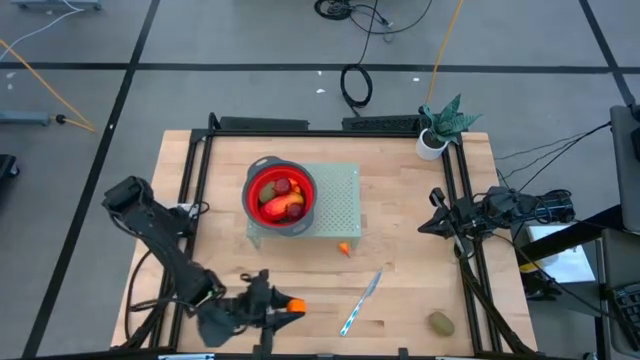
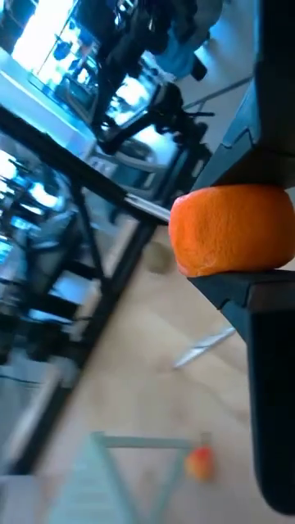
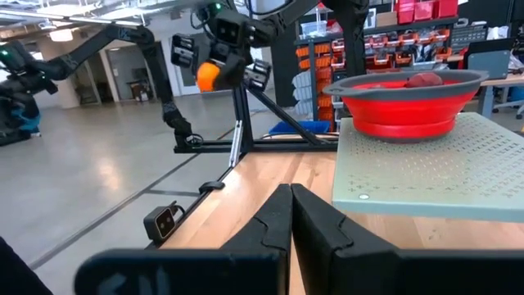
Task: Pick & Place Fruit
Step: Put the orange into the red strainer bowl on the shelf
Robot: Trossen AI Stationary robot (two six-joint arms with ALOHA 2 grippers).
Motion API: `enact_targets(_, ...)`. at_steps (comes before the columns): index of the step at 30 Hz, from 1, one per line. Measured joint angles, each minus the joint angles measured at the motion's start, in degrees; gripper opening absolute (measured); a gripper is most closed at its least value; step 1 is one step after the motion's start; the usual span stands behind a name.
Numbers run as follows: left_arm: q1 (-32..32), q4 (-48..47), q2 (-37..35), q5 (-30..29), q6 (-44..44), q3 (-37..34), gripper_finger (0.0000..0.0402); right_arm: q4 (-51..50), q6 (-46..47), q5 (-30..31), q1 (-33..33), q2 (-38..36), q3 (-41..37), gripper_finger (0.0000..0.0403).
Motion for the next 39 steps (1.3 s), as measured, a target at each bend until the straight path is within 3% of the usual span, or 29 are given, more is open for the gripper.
enact_targets(5,-2.59,10.75,0.07,-4.48,12.58,0.00,0.0099,0.60,-0.14,-0.03,-0.02,0.00,0.00,0.0004)
enact_targets(12,-4.27,23.54,0.07,-4.59,26.98,0.00,0.0105,0.58,-0.26,-1.19,-0.02,0.00,0.00,0.0004)
enact_targets(22,-5.46,37.33,0.07,0.84,44.26,0.00,0.0106,0.59,-0.39,-1.70,0.00,0.00,0.00,0.0004)
enact_targets(25,-5.46,41.34,0.07,5.23,48.07,-0.02,0.0106,0.57,-0.39,-1.70,-0.02,0.00,-0.01,0.0004)
enact_targets(39,-3.45,55.13,0.04,36.47,60.29,-0.01,0.0106,0.57,-0.42,-1.70,-0.01,0.00,-0.02,0.0004)
